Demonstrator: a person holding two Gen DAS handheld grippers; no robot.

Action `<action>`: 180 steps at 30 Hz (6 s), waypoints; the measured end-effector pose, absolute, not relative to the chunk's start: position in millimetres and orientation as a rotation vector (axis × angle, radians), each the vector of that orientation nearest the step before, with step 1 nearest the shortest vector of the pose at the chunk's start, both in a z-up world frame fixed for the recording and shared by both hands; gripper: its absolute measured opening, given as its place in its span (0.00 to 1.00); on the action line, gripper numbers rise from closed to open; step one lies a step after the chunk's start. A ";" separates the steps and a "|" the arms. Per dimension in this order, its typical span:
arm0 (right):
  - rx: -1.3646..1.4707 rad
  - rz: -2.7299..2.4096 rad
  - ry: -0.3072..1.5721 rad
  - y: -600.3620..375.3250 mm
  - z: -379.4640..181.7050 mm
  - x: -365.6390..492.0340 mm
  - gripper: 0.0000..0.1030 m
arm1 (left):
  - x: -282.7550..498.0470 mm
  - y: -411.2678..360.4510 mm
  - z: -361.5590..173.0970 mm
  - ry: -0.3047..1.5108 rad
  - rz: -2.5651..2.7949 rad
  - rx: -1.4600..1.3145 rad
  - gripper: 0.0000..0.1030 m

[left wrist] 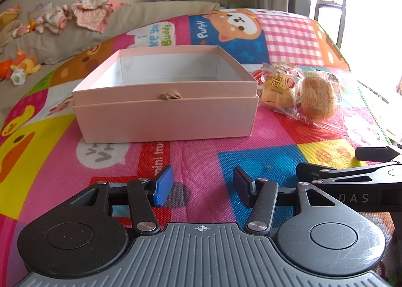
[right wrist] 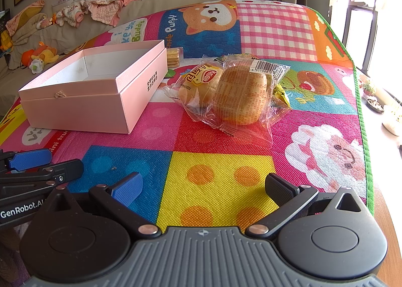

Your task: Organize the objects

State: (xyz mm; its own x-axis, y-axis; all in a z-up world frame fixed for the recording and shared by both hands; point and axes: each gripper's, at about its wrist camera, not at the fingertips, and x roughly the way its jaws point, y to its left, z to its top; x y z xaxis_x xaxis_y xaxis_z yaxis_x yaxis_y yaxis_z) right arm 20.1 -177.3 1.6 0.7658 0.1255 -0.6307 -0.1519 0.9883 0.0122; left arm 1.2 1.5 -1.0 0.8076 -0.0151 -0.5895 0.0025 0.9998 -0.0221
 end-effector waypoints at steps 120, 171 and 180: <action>0.423 0.172 0.944 -190.7 52.0 342.6 0.65 | 176.6 163.5 26.4 0.920 0.048 -0.227 0.12; -0.123 0.410 0.830 -211.2 113.5 153.4 0.05 | 154.4 165.3 24.4 0.886 0.086 -0.315 0.15; -0.171 0.367 0.791 -230.2 86.5 58.2 0.68 | 149.0 151.3 25.2 0.889 0.084 -0.286 0.14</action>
State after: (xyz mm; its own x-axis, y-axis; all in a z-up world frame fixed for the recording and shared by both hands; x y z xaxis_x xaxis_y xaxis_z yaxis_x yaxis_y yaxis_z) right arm 58.2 -230.2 86.5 0.6442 0.2572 -0.7203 -0.3840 0.9233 -0.0137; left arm 149.0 151.3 25.2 0.6297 -0.0461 -0.7755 -0.1897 0.9589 -0.2110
